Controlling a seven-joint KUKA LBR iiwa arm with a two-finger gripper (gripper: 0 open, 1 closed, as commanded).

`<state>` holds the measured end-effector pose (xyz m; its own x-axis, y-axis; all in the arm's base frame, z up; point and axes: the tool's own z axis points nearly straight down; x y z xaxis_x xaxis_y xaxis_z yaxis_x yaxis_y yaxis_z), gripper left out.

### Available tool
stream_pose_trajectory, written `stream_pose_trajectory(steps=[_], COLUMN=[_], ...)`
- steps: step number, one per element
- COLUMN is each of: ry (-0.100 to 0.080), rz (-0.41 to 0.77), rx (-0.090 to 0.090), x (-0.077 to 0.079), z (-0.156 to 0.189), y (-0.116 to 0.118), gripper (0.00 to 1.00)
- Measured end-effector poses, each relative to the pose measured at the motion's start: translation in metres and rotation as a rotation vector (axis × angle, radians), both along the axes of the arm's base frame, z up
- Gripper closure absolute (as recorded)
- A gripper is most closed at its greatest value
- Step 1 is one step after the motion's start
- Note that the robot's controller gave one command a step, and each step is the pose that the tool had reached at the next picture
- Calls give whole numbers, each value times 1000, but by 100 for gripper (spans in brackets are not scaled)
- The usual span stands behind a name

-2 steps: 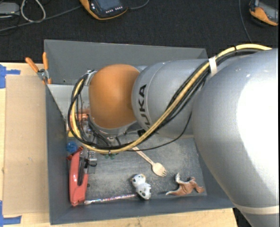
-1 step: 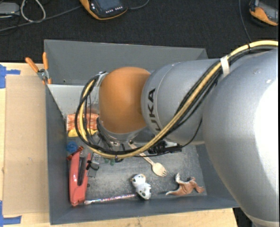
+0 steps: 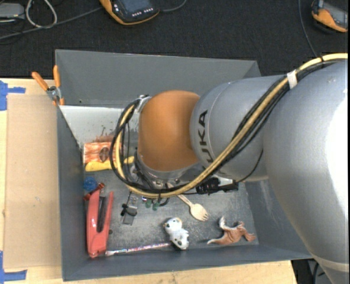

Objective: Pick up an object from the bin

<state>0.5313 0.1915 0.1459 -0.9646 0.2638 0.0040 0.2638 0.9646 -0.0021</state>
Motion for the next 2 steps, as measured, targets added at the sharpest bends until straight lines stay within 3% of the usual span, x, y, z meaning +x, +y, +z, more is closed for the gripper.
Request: stream_pose_trajectory(steps=[1, 2], ry=[-2, -2], rz=[255, 153], rx=[2, 2], x=[-28, -36], z=[-23, -14], y=[-46, -33], gripper=[0, 0])
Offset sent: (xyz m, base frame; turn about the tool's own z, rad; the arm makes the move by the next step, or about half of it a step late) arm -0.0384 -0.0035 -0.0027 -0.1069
